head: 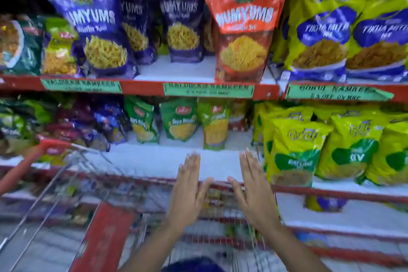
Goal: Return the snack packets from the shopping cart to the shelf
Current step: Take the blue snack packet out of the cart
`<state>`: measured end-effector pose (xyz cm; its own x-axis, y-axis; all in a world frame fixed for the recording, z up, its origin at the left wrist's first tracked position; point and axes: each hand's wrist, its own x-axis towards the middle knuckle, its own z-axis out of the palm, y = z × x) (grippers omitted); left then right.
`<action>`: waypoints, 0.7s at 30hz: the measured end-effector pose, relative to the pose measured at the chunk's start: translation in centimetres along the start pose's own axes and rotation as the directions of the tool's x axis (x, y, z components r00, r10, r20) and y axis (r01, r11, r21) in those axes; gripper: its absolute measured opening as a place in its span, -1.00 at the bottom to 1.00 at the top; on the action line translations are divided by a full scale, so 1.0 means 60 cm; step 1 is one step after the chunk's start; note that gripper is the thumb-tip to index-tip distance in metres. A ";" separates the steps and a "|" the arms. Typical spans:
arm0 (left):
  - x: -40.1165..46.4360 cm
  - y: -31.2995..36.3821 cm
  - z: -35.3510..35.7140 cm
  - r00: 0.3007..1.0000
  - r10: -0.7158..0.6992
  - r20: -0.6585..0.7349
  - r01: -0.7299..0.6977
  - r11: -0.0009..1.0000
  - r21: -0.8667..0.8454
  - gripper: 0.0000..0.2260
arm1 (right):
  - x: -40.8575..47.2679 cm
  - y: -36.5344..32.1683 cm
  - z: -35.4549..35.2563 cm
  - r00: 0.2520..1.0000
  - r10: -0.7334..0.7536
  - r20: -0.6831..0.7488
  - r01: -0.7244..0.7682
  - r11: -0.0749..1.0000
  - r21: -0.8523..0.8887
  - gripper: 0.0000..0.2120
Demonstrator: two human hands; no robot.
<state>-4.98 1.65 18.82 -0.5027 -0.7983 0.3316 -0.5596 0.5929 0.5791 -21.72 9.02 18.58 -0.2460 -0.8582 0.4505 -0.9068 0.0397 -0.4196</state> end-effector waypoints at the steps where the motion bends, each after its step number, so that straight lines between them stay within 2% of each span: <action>1: -0.032 -0.024 0.002 0.999 -0.029 0.036 0.029 1.000 -0.005 -0.41 | -0.035 0.003 0.016 0.998 0.032 0.050 -0.032 0.999 0.004 -0.40; 4: -0.123 -0.105 0.003 0.970 -0.213 0.119 0.224 0.971 -0.086 -0.37 | -0.134 0.019 0.061 0.957 0.152 0.246 -0.157 0.988 -0.003 -0.44; 7: -0.202 -0.185 0.003 0.870 -0.439 0.224 0.472 0.873 -0.123 -0.26 | -0.222 0.035 0.101 0.850 0.285 0.442 -0.287 0.956 -0.064 -0.43; 9: -0.240 -0.233 0.012 0.754 -0.541 0.374 0.591 0.806 -0.026 -0.49 | -0.261 0.042 0.124 0.742 0.352 0.571 -0.337 0.931 -0.137 -0.37; 10: -0.260 -0.257 0.021 0.697 -0.567 0.439 0.612 0.790 0.048 -0.57 | -0.276 0.045 0.138 0.678 0.374 0.633 -0.361 0.919 -0.156 -0.37; 11: -0.275 -0.274 0.033 0.659 -0.568 0.493 0.611 0.786 0.088 -0.56 | -0.285 0.048 0.148 0.622 0.385 0.682 -0.392 0.907 -0.155 -0.38; 13: -0.296 -0.297 0.060 0.593 -0.518 0.617 0.639 0.769 0.030 -0.47 | -0.293 0.053 0.167 0.518 0.386 0.763 -0.516 0.853 -0.082 -0.36; 14: -0.302 -0.303 0.075 0.557 -0.490 0.671 0.689 0.724 -0.042 -0.43 | -0.294 0.054 0.178 0.493 0.376 0.785 -0.587 0.810 -0.020 -0.34; 15: -0.304 -0.302 0.087 0.523 -0.473 0.709 0.756 0.642 -0.129 -0.40 | -0.297 0.056 0.189 0.491 0.372 0.788 -0.638 0.769 0.034 -0.34; 16: -0.303 -0.300 0.098 0.484 -0.482 0.730 0.838 0.496 -0.228 -0.41 | -0.299 0.057 0.198 0.498 0.390 0.775 -0.676 0.734 0.066 -0.36; 17: -0.299 -0.296 0.110 0.440 -0.492 0.751 0.897 0.268 -0.351 -0.48 | -0.300 0.057 0.208 0.498 0.419 0.759 -0.716 0.693 0.087 -0.39; 18: -0.291 -0.287 0.121 0.417 -0.482 0.771 0.896 0.076 -0.437 -0.60 | -0.302 0.059 0.218 0.491 0.450 0.746 -0.749 0.655 0.099 -0.44; 19: -0.284 -0.281 0.131 0.425 -0.482 0.766 0.871 -0.013 -0.492 -0.67 | -0.300 0.059 0.227 0.492 0.474 0.730 -0.780 0.612 0.129 -0.50; 20: -0.276 -0.280 0.140 0.439 -0.496 0.749 0.865 0.009 -0.501 -0.67 | -0.297 0.058 0.233 0.482 0.509 0.713 -0.818 0.552 0.159 -0.56; 21: -0.273 -0.282 0.149 0.478 -0.519 0.709 0.856 0.091 -0.510 -0.70 | -0.293 0.057 0.239 0.451 0.559 0.696 -0.863 0.471 0.181 -0.62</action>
<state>6.84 5.61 -3.06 -0.4168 -0.6140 -0.6703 -0.1454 -0.6828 0.7160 -15.57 16.93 -2.06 -0.3801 -0.7207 -0.5797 -0.1528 0.6670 -0.7292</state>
